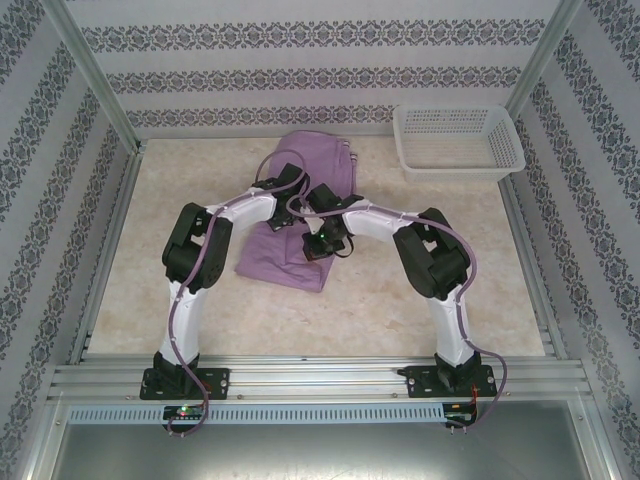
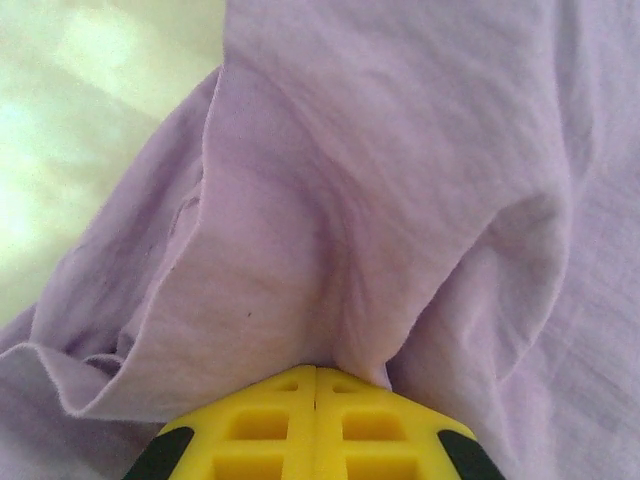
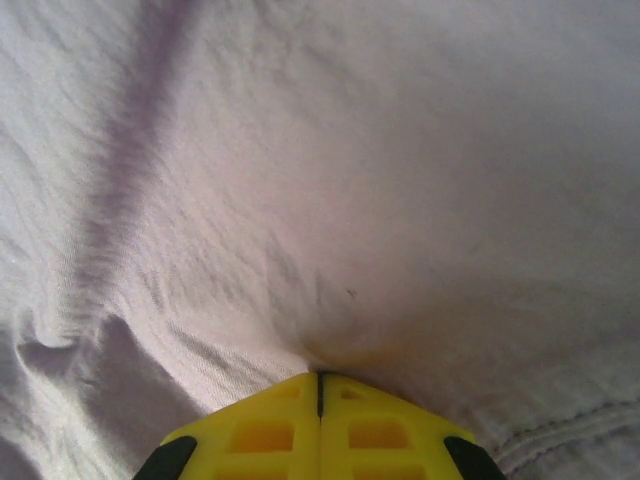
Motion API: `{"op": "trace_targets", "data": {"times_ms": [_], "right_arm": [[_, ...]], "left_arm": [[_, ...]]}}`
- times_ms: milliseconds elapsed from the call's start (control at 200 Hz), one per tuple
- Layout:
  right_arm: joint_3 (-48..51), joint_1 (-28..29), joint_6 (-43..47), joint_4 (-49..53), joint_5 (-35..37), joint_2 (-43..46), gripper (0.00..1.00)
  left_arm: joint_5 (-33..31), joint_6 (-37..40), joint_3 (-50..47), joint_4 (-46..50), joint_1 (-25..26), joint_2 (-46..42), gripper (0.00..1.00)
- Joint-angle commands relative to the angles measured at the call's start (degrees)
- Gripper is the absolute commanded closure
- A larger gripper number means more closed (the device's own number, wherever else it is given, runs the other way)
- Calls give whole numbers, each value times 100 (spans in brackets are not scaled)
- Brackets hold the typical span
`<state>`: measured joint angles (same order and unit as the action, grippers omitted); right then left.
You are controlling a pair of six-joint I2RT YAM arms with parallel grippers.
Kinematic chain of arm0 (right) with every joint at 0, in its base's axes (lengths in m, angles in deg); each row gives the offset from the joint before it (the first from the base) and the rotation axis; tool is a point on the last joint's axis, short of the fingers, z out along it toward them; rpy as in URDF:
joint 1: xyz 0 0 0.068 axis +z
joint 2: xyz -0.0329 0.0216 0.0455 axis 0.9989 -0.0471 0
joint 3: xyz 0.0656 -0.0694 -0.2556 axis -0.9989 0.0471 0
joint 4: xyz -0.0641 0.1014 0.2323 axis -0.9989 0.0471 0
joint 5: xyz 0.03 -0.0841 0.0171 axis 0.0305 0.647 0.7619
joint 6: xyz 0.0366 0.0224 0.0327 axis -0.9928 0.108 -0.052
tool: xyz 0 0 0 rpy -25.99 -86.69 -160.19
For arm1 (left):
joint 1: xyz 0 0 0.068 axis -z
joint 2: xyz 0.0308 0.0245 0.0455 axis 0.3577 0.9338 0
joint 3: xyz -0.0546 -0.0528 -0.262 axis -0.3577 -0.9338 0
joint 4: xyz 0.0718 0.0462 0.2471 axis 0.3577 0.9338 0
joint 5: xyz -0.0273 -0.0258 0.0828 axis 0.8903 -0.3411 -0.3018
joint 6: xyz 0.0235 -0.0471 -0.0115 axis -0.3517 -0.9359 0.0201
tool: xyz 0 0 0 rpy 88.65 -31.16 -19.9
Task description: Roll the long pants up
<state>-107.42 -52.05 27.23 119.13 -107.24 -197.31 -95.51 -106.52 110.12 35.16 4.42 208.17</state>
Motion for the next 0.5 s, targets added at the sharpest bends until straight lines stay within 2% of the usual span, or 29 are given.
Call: {"op": "trace_targets", "data": {"times_ms": [0, 205, 375, 480, 495], "right_arm": [[41, -158, 194, 707, 652, -563, 100], [-44, -465, 252, 1008, 954, -249, 100], [-579, -902, 466, 1385, 1143, -301, 100], [-879, -1168, 406, 1387, 953, -218, 100], [-891, -1191, 392, 1360, 912, -179, 96]], "left_arm": [[-99, 201, -7, 1017, -98, 443, 100], [-216, 396, -4, 1186, -344, 222, 100], [-127, 550, 245, 1180, -477, 264, 100], [-82, 676, 680, 1214, -504, 319, 100], [-88, 688, 753, 1215, -508, 303, 100]]}}
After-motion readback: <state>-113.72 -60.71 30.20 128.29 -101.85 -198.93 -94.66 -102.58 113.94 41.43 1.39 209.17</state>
